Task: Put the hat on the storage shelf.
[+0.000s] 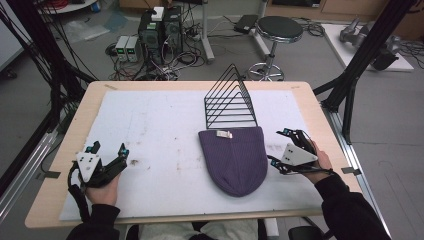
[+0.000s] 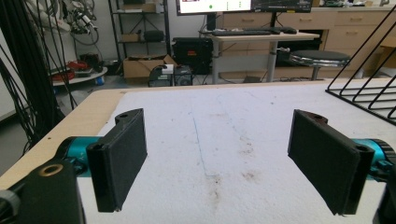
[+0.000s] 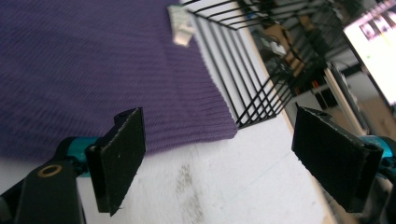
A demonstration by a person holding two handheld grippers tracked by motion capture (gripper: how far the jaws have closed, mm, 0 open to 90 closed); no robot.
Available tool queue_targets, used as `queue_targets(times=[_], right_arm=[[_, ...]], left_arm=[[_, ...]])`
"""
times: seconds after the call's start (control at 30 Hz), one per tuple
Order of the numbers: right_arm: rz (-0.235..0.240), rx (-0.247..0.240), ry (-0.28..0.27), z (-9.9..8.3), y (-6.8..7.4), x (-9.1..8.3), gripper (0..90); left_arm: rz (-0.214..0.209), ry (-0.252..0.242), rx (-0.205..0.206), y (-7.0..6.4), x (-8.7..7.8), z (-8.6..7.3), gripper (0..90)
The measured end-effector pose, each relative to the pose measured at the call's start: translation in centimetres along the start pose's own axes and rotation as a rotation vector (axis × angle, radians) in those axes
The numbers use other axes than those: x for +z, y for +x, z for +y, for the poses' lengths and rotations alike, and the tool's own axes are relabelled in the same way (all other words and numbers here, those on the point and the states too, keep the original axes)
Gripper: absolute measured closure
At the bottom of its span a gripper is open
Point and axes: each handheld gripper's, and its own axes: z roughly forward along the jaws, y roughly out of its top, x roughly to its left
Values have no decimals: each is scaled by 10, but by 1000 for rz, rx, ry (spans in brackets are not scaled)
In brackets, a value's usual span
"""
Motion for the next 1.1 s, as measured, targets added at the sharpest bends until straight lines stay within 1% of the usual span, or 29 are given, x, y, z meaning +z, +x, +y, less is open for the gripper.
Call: queue_targets(times=[0.03, 0.07, 0.1, 0.13, 0.17, 0.2, 0.23, 0.27, 0.3, 0.33, 0.37, 0.43, 0.5, 0.53, 0.57, 0.6, 0.63, 0.67, 0.7, 0.73, 0.83, 0.87, 0.9, 0.97, 1.0, 1.1], right_arm=[[15, -44, 9, 2, -1, -2, 173], [33, -77, 17, 4, -1, -4, 177], [50, -134, 22, 6, 0, -6, 179], [65, -172, 29, 7, 0, -7, 179], [83, -226, 40, 8, 1, -9, 186], [83, -226, 40, 8, 1, -9, 186], [102, -313, 53, 11, 5, -12, 203], [101, -344, 59, 11, 7, -13, 204], [108, -387, 59, 12, 10, -14, 214], [108, -387, 59, 12, 10, -14, 214], [129, -450, 60, 13, 18, -15, 217], [146, -480, 62, 13, 25, -13, 217], [168, -532, 61, 14, 32, -11, 217], [168, -532, 61, 14, 32, -11, 217], [182, -548, 60, 14, 35, -10, 216], [193, -577, 60, 15, 38, -10, 216], [214, -625, 63, 15, 44, -9, 217], [218, -644, 69, 15, 45, -9, 217], [227, -655, 68, 16, 47, -8, 217], [232, -654, 66, 17, 48, -7, 217], [234, -665, 55, 22, 49, -4, 217], [228, -661, 52, 24, 50, -3, 217], [232, -670, 44, 26, 51, 0, 217], [245, -687, 45, 27, 53, 4, 217], [245, -687, 45, 27, 53, 4, 217], [280, -741, 61, 24, 56, 7, 234]], left_arm=[[-2, 3, -1, 0, 1, 0, 198], [-2, 3, -1, 0, 1, 0, 198], [-3, 3, -4, -1, 1, -1, 198], [-3, 3, -4, -1, 1, -1, 198], [-5, 4, -5, -1, 1, -1, 198], [-6, 3, -3, -2, 1, -1, 198], [-7, 3, 1, -2, 1, -1, 198], [-8, 3, 2, -3, 0, -1, 198], [-8, 3, 2, -3, 0, -1, 198], [-9, 6, 4, -2, 0, -1, 198], [-7, 4, 0, -2, -1, -1, 198], [-3, 3, -7, -1, -2, -1, 198], [-2, 5, -8, 0, -2, -1, 198], [-1, 3, -13, 1, -2, -1, 198], [-3, 7, -15, 1, -2, -1, 198], [-2, 7, -16, 1, -2, -1, 198], [-1, 4, -18, 1, -2, -2, 198], [-1, 4, -18, 1, -2, -2, 198], [-3, 8, -19, 1, -1, -2, 198], [-5, 9, -20, 1, -1, -2, 198], [-10, 11, -27, 1, 0, -2, 198], [-8, 11, -34, 2, -1, -2, 198], [-8, 11, -34, 2, -1, -2, 198], [-4, 6, -37, 3, -2, -2, 198], [-4, 6, -37, 3, -2, -2, 198], [-1, 2, -44, 4, -3, -2, 199]])
